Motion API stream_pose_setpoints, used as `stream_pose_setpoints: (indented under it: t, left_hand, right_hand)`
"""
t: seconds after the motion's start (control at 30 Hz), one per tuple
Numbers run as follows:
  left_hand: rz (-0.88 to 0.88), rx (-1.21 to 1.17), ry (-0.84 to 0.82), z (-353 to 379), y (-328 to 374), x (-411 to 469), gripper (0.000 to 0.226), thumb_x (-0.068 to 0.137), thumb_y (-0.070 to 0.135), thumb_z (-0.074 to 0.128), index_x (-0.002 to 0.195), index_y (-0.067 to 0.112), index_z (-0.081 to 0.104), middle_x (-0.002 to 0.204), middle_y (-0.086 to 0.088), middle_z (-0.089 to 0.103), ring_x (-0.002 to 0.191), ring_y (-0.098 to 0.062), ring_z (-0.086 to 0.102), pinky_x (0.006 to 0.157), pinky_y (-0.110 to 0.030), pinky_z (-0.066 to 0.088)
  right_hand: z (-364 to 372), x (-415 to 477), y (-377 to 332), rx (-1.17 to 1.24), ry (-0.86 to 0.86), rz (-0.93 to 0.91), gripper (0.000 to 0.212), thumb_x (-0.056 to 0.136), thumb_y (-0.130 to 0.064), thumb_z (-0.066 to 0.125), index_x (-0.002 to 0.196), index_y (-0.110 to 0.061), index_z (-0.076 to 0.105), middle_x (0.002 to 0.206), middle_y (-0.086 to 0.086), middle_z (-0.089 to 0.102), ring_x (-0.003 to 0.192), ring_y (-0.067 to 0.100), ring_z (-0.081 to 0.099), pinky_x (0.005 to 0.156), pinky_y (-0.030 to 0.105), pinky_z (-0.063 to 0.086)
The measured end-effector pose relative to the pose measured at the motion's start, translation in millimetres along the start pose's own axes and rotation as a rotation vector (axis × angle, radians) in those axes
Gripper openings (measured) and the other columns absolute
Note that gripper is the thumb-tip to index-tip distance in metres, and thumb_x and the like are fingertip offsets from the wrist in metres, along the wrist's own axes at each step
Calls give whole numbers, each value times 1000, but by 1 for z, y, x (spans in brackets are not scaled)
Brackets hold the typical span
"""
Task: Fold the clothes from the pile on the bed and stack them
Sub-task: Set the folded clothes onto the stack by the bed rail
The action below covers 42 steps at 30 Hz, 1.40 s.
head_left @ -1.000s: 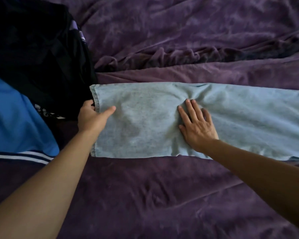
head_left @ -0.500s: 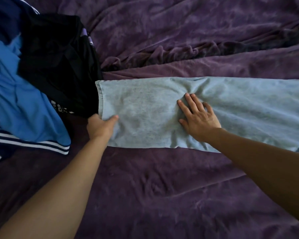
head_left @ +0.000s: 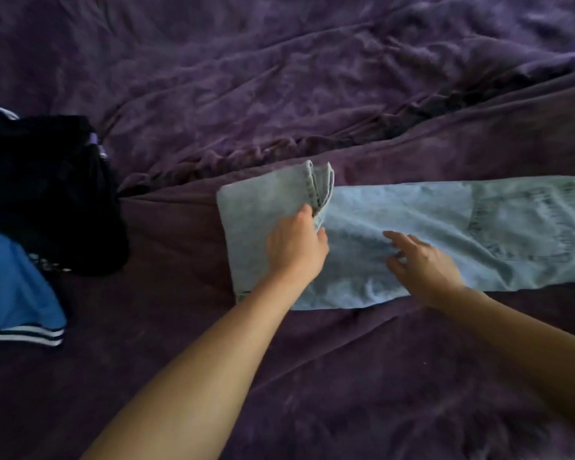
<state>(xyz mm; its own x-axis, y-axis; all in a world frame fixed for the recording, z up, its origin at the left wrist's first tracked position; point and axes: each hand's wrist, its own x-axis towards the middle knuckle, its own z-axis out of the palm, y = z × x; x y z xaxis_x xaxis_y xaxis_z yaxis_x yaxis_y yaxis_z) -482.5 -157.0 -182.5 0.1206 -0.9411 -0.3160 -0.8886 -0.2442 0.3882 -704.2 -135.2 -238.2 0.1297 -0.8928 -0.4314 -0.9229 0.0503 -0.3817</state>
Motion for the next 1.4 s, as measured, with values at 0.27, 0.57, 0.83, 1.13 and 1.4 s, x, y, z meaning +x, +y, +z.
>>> stream_pose_setpoints:
  t: [0.27,0.57,0.83,1.13,1.4]
  left_hand:
    - [29,-15,-497,110,37,-26,61,91,44,55,143,19,34,142,-9,36,126,-31,45,97,-41,44]
    - [168,418,-390,151,60,-54,60,98,42,36,149,15,20,156,-13,14,141,-37,15,108,-49,31]
    - [153,615,-335,184,60,-66,67,98,43,31,152,11,7,158,-18,8,143,-44,7,110,-53,23]
    - [149,329,-356,139,62,-65,54,96,34,44,146,16,34,151,-10,29,138,-28,31,105,-40,37]
    - [23,50,-265,113,22,-89,46,91,24,55,135,17,46,130,-5,47,119,-25,49,90,-38,45]
  right_hand:
    - [-9,-48,98,33,66,-32,30,90,-24,61,120,-18,63,120,0,59,105,28,61,74,41,53]
    - [-99,-27,238,10,473,541,55,85,-43,61,132,-18,48,143,13,40,130,37,34,103,53,32]
    - [-110,-16,310,674,368,755,50,75,-43,78,110,-11,64,113,10,68,88,20,67,73,33,57]
    - [-176,-33,143,327,402,193,57,68,-49,69,120,-33,51,97,-3,69,90,26,65,76,37,53]
    - [-42,10,-7,-185,-123,-36,37,94,-19,46,130,-14,41,126,14,51,110,36,55,75,39,42]
